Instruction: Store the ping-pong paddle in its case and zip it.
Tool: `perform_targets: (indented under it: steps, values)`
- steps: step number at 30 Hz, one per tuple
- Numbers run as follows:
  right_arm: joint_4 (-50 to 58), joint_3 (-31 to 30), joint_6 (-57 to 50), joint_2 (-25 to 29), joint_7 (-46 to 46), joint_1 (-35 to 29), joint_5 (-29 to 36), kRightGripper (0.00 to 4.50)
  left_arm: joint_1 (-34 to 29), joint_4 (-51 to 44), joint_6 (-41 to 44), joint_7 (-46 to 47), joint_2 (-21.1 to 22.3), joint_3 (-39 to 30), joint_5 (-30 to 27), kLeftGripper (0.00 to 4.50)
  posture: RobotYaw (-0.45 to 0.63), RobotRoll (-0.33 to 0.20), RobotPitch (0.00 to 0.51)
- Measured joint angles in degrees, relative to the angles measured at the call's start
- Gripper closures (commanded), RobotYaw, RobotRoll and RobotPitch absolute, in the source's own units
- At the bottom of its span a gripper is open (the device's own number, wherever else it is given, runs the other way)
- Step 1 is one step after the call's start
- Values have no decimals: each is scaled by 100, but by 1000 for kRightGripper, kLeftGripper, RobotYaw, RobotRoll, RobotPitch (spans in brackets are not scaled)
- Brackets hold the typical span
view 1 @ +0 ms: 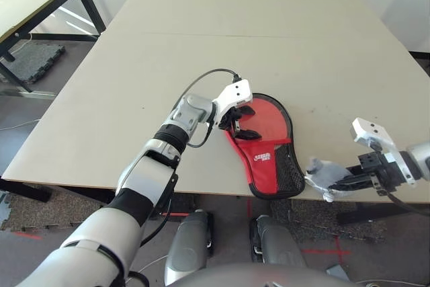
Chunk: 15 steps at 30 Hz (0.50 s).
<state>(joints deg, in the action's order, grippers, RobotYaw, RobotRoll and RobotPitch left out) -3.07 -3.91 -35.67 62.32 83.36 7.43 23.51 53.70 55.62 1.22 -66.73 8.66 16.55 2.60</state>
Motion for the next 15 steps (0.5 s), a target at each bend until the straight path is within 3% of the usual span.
perform_targets:
  steps: [5,10,15]
  values:
    - [-536,412,-282,2,-7,313,233,97,-103,-432,254,-2,315,-178,-44,0,-4,0,94]
    - [-849,1035,-628,-99,-275,1001,602,38,-677,-1549,932,-18,855,-496,-319,0,9,0,93]
    - [-1334,1444,-475,-884,-1150,1632,691,38,-1241,-2659,1771,150,1300,-941,-723,0,22,0,92]
